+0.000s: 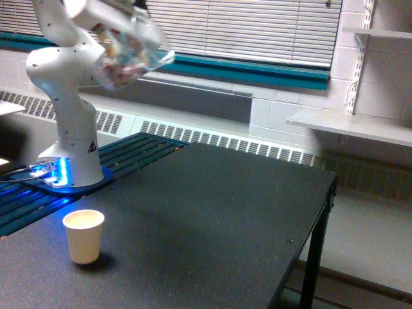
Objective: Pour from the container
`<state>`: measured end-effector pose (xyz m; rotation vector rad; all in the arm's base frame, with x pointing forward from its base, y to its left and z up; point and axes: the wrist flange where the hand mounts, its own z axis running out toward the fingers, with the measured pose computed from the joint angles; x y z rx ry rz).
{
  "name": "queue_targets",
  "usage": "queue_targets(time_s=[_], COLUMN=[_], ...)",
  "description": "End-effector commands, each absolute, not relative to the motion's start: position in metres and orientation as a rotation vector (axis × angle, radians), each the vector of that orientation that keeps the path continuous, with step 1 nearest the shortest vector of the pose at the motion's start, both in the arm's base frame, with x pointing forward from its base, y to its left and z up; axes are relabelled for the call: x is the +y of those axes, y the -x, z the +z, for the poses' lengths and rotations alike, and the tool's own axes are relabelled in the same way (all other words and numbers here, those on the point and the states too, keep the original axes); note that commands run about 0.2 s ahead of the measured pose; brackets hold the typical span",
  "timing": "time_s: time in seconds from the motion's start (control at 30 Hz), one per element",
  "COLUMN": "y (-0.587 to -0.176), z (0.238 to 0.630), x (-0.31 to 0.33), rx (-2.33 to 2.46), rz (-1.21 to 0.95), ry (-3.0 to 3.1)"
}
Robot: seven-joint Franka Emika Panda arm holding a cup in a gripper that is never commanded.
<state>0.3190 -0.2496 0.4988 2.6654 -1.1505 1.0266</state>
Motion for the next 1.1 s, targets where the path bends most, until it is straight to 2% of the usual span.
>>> queue_targets(time_s=[0.03,0.3,1.1], y=[-0.286,-0.263,-0.239], z=[0.481,0.463,0.412], x=[-0.262,-0.265,-0.281], rx=[-1.073,-1.056,-0.949], rz=[0.953,0.875,0.734], ry=[-2.664,-2.668,-2.668])
